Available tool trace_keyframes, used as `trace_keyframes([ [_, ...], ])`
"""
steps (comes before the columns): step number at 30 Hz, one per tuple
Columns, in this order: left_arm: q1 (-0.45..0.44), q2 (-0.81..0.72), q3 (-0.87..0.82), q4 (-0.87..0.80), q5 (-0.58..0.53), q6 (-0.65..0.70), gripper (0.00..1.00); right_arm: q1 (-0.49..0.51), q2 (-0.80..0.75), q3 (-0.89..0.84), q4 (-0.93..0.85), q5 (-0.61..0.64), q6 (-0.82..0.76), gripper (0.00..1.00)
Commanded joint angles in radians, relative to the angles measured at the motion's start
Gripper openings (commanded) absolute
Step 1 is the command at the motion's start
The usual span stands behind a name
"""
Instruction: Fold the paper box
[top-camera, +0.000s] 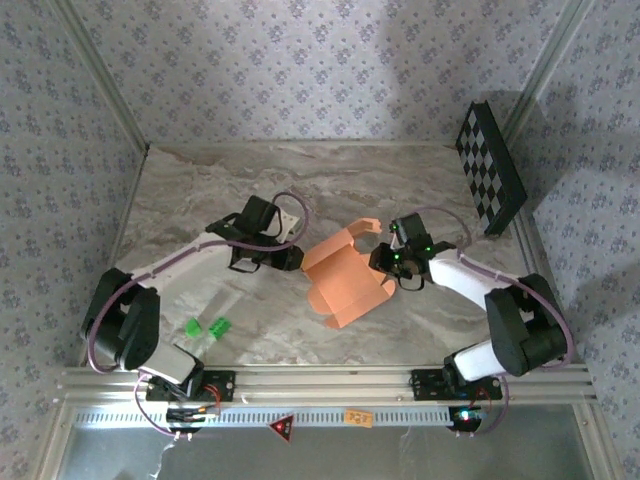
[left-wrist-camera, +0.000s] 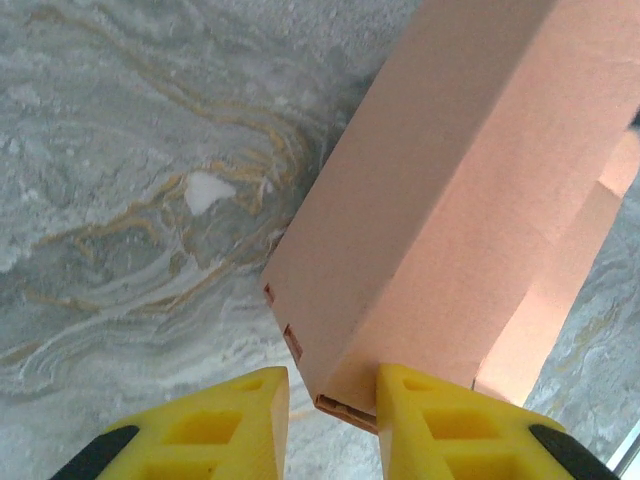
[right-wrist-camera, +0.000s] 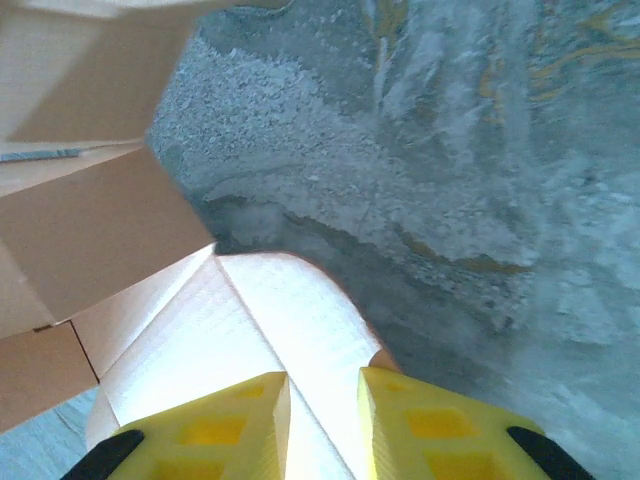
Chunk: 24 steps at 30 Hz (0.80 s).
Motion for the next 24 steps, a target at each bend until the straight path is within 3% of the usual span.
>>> trace_keyframes([
  [1,-0.001,-0.018,-0.038,-0.144,-0.038,-0.006,0.3,-0.036,-0.032,-0.021,-0.072,-0.014,-0.051,0.29],
  [13,-0.001,-0.091,0.091,-0.227,-0.023,0.009,0.34,-0.088,0.104,0.033,-0.043,-0.151,-0.127,0.39],
  [24,-0.003,0.02,0.284,-0.281,-0.01,0.1,0.45,-0.065,0.202,0.06,-0.047,-0.179,-0.161,0.42],
])
